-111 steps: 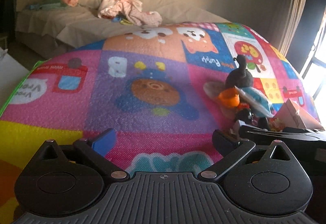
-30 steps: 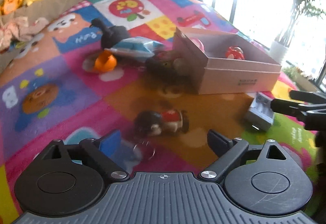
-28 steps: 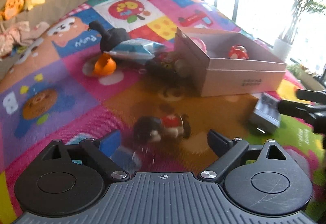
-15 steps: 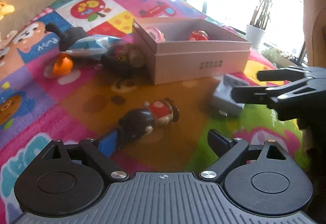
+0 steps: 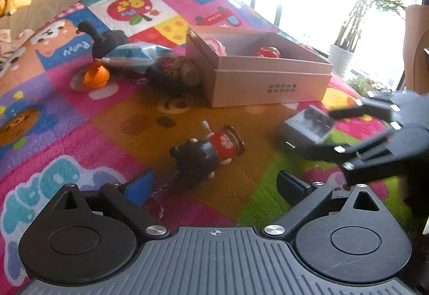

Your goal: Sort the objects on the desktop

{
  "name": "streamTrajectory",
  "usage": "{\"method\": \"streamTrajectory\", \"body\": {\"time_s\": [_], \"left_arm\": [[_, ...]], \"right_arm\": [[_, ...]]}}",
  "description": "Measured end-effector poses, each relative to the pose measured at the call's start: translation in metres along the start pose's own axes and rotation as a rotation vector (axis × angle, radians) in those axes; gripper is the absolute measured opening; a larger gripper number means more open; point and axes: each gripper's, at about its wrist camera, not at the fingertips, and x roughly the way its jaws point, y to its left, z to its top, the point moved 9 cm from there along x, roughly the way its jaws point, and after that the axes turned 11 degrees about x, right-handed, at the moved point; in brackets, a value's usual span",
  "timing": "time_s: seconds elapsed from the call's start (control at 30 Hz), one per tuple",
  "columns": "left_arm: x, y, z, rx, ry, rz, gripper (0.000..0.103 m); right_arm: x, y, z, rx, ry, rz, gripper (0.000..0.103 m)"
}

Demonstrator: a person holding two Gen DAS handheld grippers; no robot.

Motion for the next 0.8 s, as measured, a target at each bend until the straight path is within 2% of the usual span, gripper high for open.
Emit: {"method": "streamTrajectory", "body": {"time_s": [0.07, 0.13, 0.2, 0.23, 0.33, 0.37, 0.5, 0.57, 0.6, 0.63, 0.73, 0.8], "left_arm": [[0.001, 0.000, 0.001, -0.029, 0.012, -0.013, 0.101], [0.003, -0.005, 0.007, -0.058, 0.015, -0.060, 0.101], [0.008, -0.009, 0.016, -0.077, 0.013, -0.095, 0.102], [0.012, -0.011, 0.021, -0.079, 0.011, -0.096, 0.102], [0.026, -0.013, 0.034, -0.056, 0.002, -0.060, 0.102], [0.032, -0.013, 0.036, -0.052, 0.012, -0.035, 0.102], [0.049, -0.004, 0.038, -0.062, 0.050, 0.055, 0.101], [0.049, -0.003, 0.040, -0.045, 0.042, 0.085, 0.093], [0.048, -0.003, 0.040, -0.021, 0.041, 0.107, 0.079], [0.047, -0.002, 0.039, 0.000, 0.041, 0.118, 0.072], [0.040, -0.002, 0.035, 0.030, 0.035, 0.124, 0.073], [0.030, -0.007, 0.029, 0.029, 0.034, 0.064, 0.073]], "right_arm": [[-0.009, -0.005, -0.010, 0.023, 0.015, -0.015, 0.078], [-0.018, -0.012, -0.017, 0.067, 0.028, -0.021, 0.080], [-0.024, -0.016, -0.024, 0.101, 0.028, -0.012, 0.089], [-0.025, -0.017, -0.026, 0.117, 0.020, -0.007, 0.090], [-0.024, -0.026, -0.027, 0.185, 0.010, -0.018, 0.094], [-0.024, -0.031, -0.026, 0.220, -0.002, -0.032, 0.099], [-0.026, -0.040, -0.026, 0.278, -0.019, -0.029, 0.102], [-0.028, -0.039, -0.025, 0.273, -0.030, -0.024, 0.103], [-0.028, -0.039, -0.025, 0.270, -0.032, -0.022, 0.103], [-0.027, -0.039, -0.025, 0.271, -0.032, -0.021, 0.103], [-0.026, -0.041, -0.024, 0.283, -0.024, -0.017, 0.103], [-0.026, -0.041, -0.024, 0.281, -0.025, -0.015, 0.103]]}}
